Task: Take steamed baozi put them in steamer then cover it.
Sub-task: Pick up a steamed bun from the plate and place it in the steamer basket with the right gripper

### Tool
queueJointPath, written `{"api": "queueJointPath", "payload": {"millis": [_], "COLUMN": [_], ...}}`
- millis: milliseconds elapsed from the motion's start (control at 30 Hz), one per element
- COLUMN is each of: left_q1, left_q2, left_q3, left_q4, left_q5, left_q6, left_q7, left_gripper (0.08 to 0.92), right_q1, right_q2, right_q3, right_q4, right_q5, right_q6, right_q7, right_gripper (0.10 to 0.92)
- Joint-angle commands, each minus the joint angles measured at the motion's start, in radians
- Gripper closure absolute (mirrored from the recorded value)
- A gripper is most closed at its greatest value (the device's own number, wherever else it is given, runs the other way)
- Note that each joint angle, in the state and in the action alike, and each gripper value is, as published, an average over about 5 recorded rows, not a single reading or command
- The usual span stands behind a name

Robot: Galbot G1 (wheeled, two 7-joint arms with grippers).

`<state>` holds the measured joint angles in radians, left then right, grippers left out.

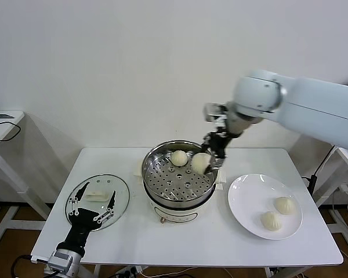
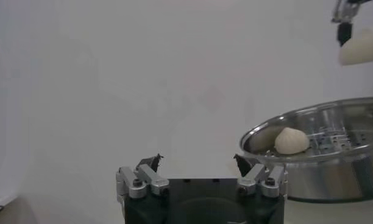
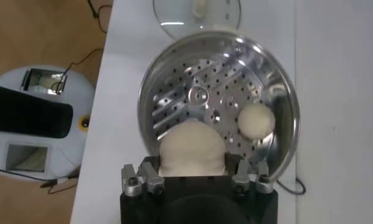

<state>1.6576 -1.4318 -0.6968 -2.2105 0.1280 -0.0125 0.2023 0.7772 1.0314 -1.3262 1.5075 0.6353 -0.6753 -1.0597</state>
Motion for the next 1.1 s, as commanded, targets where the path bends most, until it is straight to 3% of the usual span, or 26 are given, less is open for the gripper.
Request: {"api": "queueJointPath", "payload": {"millis": [33,633,1100], "left_q1": [-0.003,-0.009,-0.009], "left_q2": [0.001,0.004,0.002], "left_q3": [-0.019,-0.035,-0.037], "left_q4": [0.003,0.011,0.009], "left_q5": [-0.009,-0.019,-0.023], "left_q6": [0.002,-0.001,-0.002], "left_q7": [0.0,0.004,0.006], "left_gripper": [0.177,0.177,0.177], "right_q1": [-0.113,-0.298,-0.353], "right_q2": [0.215,0.381,0.413], "right_q3": [0.033,0.087,0.126], "right_q4": [-0.174,-0.447,-0.51], "right_q5": [-0.047,-0.221,-0.272], "right_q6": [-0.054,-0.016,0.001], "right_q7": [0.017,-0.023,-0.019], "right_gripper": [0.338,0.338,0.329]}}
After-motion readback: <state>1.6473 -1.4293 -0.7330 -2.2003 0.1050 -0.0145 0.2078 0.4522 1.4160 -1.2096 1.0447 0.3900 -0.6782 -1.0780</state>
